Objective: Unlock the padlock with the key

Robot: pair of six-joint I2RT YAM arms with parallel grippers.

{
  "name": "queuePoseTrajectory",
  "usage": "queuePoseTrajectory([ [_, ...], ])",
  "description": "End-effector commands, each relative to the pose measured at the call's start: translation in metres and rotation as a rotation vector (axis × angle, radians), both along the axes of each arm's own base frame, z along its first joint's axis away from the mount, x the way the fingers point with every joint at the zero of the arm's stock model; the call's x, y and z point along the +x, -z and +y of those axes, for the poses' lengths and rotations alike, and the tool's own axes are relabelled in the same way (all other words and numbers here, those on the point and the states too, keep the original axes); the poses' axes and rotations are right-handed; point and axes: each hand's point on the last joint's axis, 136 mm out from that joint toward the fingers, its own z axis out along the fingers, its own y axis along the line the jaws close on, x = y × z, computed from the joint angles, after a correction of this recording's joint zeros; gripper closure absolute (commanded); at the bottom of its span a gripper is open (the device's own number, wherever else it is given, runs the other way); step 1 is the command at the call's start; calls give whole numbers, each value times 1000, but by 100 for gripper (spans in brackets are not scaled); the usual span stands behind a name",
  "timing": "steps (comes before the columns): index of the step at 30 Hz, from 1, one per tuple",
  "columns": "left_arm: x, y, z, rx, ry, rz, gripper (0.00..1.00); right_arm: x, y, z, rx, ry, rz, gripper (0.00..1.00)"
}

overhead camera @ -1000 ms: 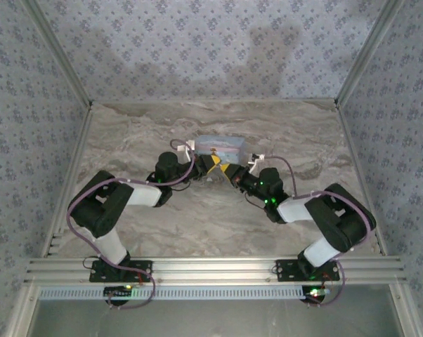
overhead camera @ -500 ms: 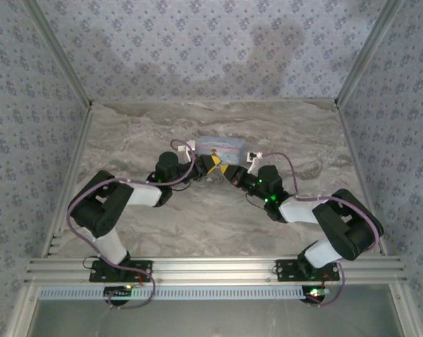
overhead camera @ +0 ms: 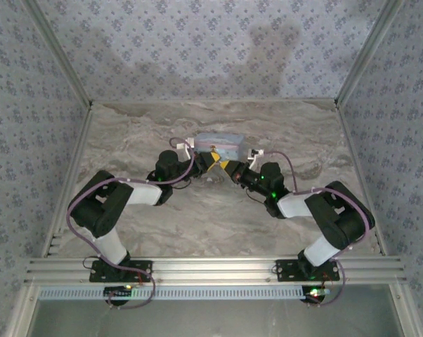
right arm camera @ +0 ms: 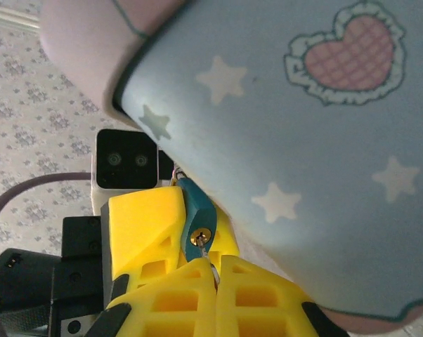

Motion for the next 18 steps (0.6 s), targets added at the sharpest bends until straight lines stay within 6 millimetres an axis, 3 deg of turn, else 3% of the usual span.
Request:
queuePoseTrajectory([
  [1,-60,-46,-45,-90,324,-138,100,-17,-37,29,-25,-154,-175,100],
  [6,-61,-47,-47,-89,337,-138,100,-17,-37,31,-47,-183,-175,100],
  [12,-61,-43,-48,-80,344,-126,100,-13,-59,36,134,-208,-93,100],
  [18,-64,-42,-49,-83,359,-121,100,-8,-67,36,241,-218,-45,100],
])
